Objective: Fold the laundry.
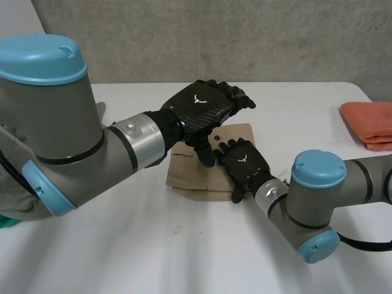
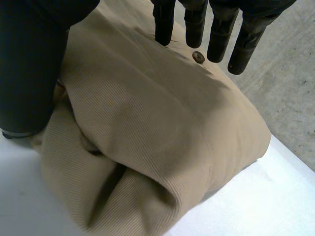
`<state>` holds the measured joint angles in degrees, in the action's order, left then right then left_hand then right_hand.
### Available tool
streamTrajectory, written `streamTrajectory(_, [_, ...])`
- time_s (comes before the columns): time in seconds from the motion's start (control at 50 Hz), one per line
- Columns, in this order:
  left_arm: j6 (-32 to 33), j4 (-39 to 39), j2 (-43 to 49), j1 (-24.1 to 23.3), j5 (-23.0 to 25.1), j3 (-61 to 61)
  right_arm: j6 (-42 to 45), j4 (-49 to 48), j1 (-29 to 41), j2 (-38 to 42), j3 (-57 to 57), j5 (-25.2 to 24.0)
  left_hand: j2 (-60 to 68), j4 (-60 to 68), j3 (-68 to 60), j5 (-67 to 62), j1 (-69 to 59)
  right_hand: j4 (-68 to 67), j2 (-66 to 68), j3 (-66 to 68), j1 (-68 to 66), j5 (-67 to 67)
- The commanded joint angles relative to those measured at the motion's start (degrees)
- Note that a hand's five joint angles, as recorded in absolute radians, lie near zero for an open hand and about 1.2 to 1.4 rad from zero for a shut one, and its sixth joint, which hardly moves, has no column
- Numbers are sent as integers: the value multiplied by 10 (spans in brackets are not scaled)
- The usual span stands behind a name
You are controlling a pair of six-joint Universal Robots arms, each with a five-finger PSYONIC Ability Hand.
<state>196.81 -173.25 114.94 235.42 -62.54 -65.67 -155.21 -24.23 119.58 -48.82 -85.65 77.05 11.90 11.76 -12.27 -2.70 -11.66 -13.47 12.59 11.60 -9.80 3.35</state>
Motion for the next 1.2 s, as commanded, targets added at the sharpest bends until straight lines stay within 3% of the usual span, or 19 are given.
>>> streamTrajectory(0.02, [0, -2, -6, -1, -1, 0, -7, -2, 3, -4, 8, 1, 7, 8, -3, 1, -9, 35, -26, -16, -2, -33])
streamTrajectory(0.24, [0, -2, -6, 0, -1, 2, -2, 0, 4, 8, 15, 1, 7, 8, -3, 1, -9, 35, -26, -16, -2, -33])
streamTrajectory(0.44, [0, -2, -6, 2, -2, 3, -4, 6, 3, 60, 123, 9, 7, 8, -3, 1, -9, -55, 64, 74, -92, 56])
streamTrajectory(0.6, [0, -2, -7, 5, -3, 3, -6, 20, 3, 99, 196, 6, 7, 8, -3, 1, -9, -287, 296, 306, -324, 288])
streamTrajectory(0.68, [0, -2, -8, 6, -4, 1, -9, 55, 3, 129, 246, 6, 8, 10, -5, 0, -11, -661, 670, 680, -698, 663])
streamTrajectory(0.84, [0, -2, -25, 27, -4, -4, -11, 88, -9, 131, 314, 10, 7, 8, -3, 1, -9, -665, 674, 684, -702, 667])
streamTrajectory(0.96, [-4, -3, -58, 46, -4, -4, -12, 67, -85, 97, 376, -10, 7, 8, -3, 1, -9, -665, 674, 684, -702, 667])
streamTrajectory(1.04, [-19, -3, -67, 51, -4, -2, -32, 44, -131, 93, 434, -49, 7, 8, -3, 1, -9, -665, 674, 684, -702, 667])
streamTrajectory(1.2, [-39, -3, -69, 50, -4, -5, -121, 36, -268, 115, 548, -94, 7, 8, -3, 1, -9, -665, 674, 684, -702, 667])
